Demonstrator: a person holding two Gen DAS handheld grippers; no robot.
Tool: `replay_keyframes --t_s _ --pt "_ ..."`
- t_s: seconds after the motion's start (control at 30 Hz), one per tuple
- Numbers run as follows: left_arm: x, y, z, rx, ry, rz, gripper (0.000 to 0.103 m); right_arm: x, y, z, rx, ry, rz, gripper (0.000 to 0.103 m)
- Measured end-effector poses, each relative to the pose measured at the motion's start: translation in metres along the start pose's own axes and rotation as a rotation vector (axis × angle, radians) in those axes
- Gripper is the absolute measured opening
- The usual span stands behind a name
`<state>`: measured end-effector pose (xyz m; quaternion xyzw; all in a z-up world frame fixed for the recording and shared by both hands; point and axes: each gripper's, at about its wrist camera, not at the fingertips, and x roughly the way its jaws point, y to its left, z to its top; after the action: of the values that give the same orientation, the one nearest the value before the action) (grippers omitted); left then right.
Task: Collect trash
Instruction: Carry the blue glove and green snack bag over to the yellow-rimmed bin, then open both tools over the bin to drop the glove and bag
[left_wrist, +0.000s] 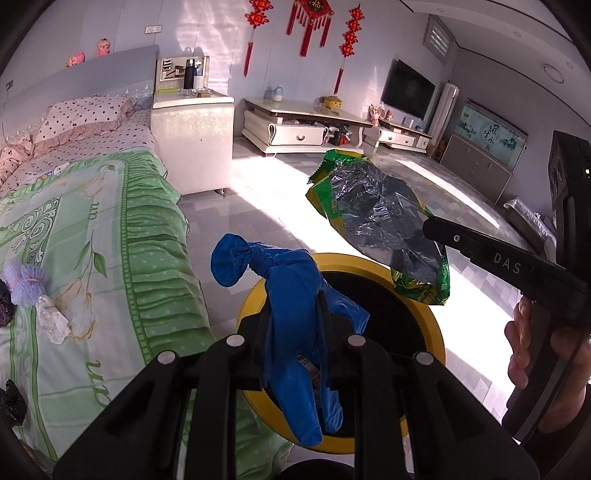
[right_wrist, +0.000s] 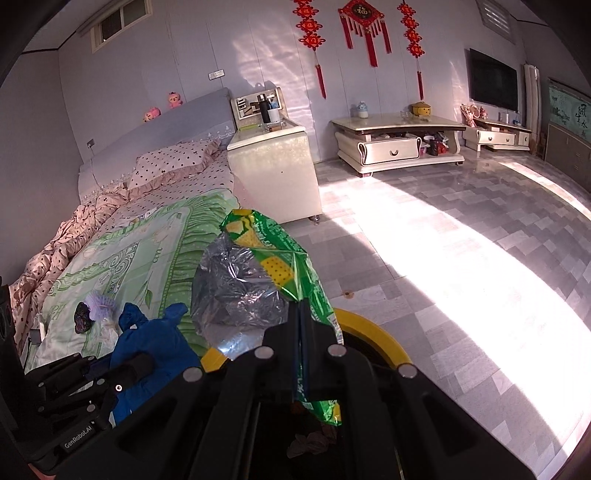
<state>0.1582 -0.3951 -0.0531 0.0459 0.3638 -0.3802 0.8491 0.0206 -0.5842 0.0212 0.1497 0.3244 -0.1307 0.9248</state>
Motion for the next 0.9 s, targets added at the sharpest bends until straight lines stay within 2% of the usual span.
replay_keyframes --t_s 0.17,0.23,0.33,0.43,0.57,0.73,0.9 --pt "0.013 -0.007 -0.006 0.01 0.018 -0.018 0.023 0.008 -0.011 -0.004 0.023 0.012 -0.001 0.001" --pt "0.013 -0.01 -0.007 0.018 0.012 -0.01 0.029 0.007 -0.013 -0.005 0.028 0.011 -0.012 0.003" --pt "0.012 -0.009 -0.006 0.017 0.008 -0.013 0.037 0.008 -0.014 -0.005 0.041 0.018 -0.025 0.015" --pt "0.007 -0.006 -0.007 0.018 -0.003 -0.011 0.046 0.008 -0.016 -0.006 0.047 0.019 -0.033 0.018" --pt "-0.006 -0.003 -0.006 0.015 -0.027 -0.004 0.053 0.004 -0.016 -0.007 0.054 0.015 -0.04 0.03" --pt "-0.026 0.007 -0.005 0.009 -0.058 0.016 0.062 -0.006 -0.008 -0.005 0.052 -0.004 -0.026 0.034" --pt "-0.051 0.029 -0.008 -0.012 -0.086 0.054 0.064 -0.015 0.013 -0.002 0.037 -0.022 0.008 0.038"
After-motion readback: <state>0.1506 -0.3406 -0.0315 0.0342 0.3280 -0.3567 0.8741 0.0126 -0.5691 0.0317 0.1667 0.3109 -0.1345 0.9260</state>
